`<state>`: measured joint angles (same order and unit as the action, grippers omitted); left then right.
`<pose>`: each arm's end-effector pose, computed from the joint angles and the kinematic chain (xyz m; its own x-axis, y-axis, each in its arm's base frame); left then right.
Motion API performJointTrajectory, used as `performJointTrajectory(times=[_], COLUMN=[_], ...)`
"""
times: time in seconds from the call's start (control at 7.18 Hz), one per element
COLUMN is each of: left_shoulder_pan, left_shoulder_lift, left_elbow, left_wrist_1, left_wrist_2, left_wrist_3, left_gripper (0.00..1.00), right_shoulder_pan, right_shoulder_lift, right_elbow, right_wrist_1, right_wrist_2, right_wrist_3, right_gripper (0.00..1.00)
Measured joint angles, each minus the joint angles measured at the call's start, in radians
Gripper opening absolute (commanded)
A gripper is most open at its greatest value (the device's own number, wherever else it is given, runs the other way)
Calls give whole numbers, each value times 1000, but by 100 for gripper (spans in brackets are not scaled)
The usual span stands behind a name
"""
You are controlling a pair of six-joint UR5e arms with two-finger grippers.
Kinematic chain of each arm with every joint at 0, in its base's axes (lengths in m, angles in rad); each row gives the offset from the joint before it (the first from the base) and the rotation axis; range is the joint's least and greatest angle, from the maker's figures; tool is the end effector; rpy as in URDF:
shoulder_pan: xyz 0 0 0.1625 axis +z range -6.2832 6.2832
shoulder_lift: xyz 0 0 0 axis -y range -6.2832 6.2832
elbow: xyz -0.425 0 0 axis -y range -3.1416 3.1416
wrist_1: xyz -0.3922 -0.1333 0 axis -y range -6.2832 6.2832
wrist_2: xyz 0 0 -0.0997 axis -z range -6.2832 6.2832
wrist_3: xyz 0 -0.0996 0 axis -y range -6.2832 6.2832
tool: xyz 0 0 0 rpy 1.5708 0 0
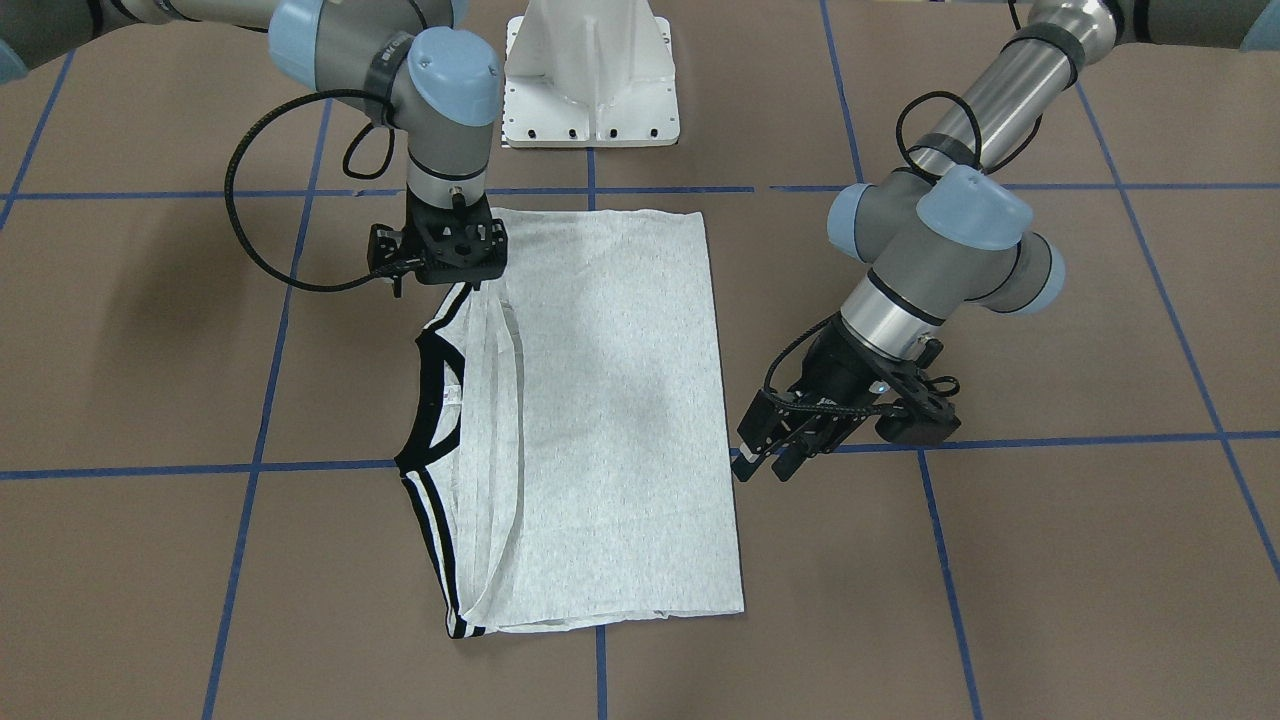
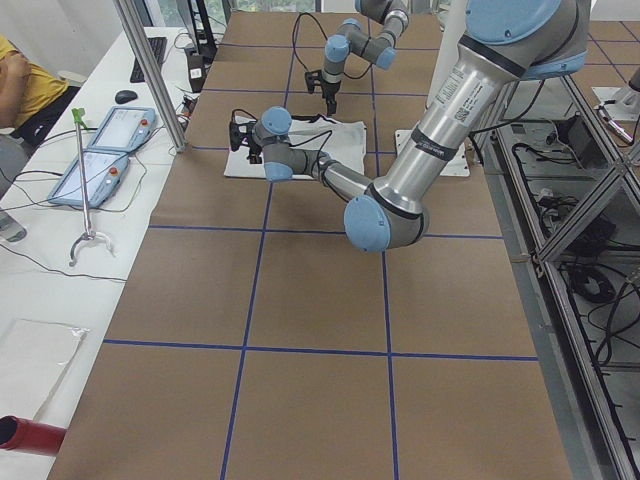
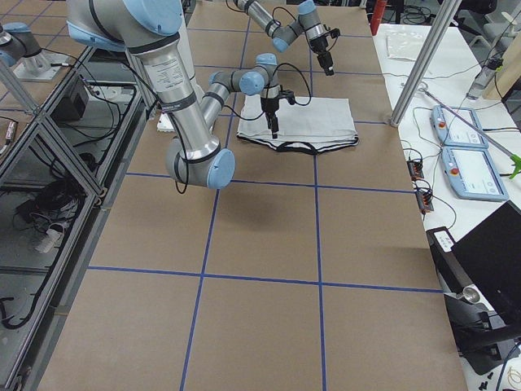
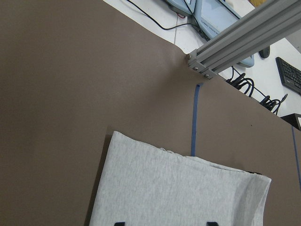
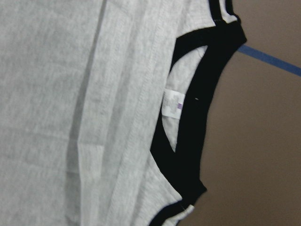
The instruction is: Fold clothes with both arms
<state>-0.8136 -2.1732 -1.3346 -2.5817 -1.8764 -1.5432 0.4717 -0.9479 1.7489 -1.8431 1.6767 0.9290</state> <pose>0.4191 -0.5938 0.2927 0.1457 -0.1158 -0.9825 0.4865 0.8732 -0.0308 -0.5294 -0.4079 0.2613 0.8582 -0.2305 0.4587 0.1366 0.9638 0.2288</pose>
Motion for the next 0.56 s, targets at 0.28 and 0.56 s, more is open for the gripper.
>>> performJointTrajectory(times=[0.28, 0.56], left_shoulder_pan=[2, 4], left_shoulder_lift=[27, 31], left_elbow=[-31, -43], left_wrist_1=[0, 1], left_wrist_2=[-7, -9], left_wrist_3=[-1, -3], left_gripper=[66, 67], right_shoulder_pan=[21, 52], right_shoulder_lift=[87, 121], right_elbow=[-154, -252], right_wrist_1=[78, 151], right_wrist_2=[0, 1], right_wrist_3=[1, -12], right_gripper=[100, 100])
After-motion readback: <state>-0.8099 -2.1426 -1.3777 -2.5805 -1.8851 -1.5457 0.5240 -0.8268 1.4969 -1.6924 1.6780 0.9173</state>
